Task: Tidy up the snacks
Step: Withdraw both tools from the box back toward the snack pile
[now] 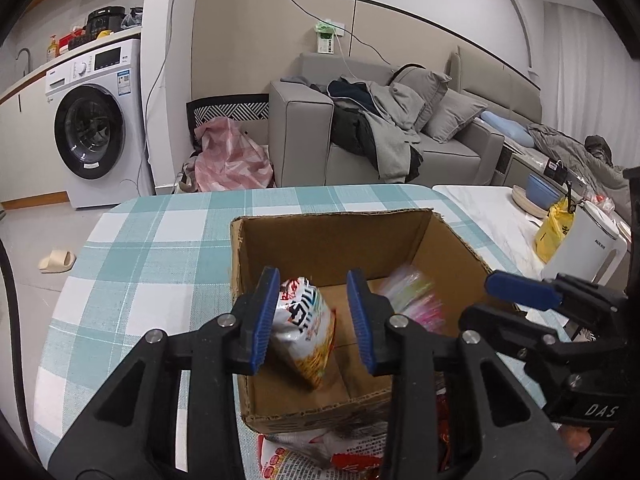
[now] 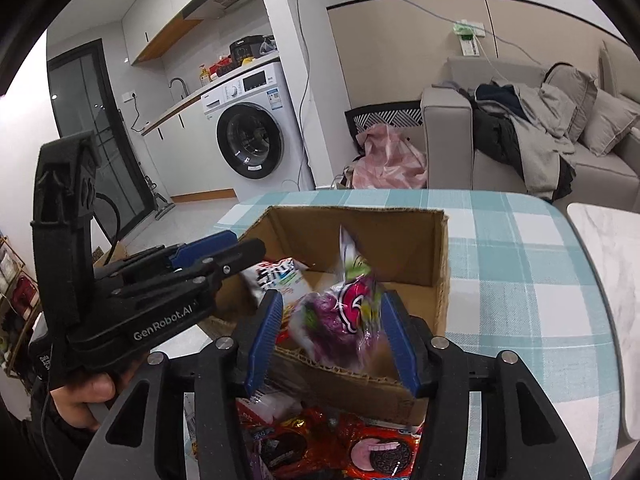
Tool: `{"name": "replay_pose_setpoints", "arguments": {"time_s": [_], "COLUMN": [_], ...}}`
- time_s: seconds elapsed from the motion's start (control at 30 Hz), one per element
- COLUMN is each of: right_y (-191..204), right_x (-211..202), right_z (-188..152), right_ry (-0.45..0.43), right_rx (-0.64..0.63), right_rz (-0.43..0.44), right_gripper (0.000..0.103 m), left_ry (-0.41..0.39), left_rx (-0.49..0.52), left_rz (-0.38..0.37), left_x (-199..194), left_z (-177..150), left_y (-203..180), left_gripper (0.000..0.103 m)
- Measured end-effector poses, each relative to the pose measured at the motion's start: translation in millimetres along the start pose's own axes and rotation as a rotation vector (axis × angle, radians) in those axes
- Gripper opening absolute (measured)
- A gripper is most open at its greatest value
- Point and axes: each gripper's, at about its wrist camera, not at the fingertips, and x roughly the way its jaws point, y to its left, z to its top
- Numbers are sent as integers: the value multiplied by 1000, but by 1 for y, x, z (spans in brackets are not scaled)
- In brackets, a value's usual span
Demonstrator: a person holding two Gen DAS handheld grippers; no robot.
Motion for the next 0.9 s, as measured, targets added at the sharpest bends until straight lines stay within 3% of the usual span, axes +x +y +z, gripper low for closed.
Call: {"name": "replay_pose_setpoints", "arguments": {"time_s": [0.07,0.13,0.2,0.3,0.4,0.9], "right_y": [1,0,-1,-7,-9,5], "right_x": [-7,-15,-26,-41,-57,-105], "right_z": [0,-1,-4,-10,-17,-64], "right_ry": [-10,-23,-40,-47,-65,-82], "right_rx": [-12,-19,-26,-15,-9,-43], "right_rz": [-13,-21,-32,-45,-51,-55], "right_gripper": [64,85,90,101,103,103], "left_ry": [-3,-9,-35,-29,-29,-26], "left_rx": [-1,-3,1,3,-15,-38], "left_rz": [-3,0,3,-15,-17,56], "left_x": [-7,-15,-28,-45,-64,-133], "left_z": [-2,-5,-9,-17,-26,-86], "left_y": [-2,-2,-3,-5,-6,4], "left_gripper": [41,70,83,88,103,102]}}
